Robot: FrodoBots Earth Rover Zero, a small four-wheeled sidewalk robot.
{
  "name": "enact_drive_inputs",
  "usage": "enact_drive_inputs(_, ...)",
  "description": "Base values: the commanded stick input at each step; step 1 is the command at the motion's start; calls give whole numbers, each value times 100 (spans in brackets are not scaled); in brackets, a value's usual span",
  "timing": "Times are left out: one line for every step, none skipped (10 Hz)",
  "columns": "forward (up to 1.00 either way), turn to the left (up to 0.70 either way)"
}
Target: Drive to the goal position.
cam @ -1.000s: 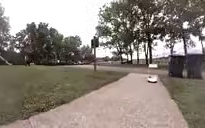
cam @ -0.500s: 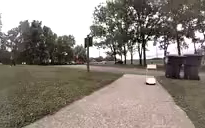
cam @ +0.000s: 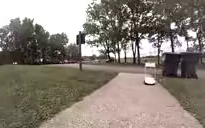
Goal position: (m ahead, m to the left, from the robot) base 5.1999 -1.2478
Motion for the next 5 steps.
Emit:
enact_drive_inputs(70, -14)
enact_drive_inputs(70, -14)
enact_drive_inputs(70, -14)
enact_drive_inputs(70, -14)
enact_drive_inputs(70, -14)
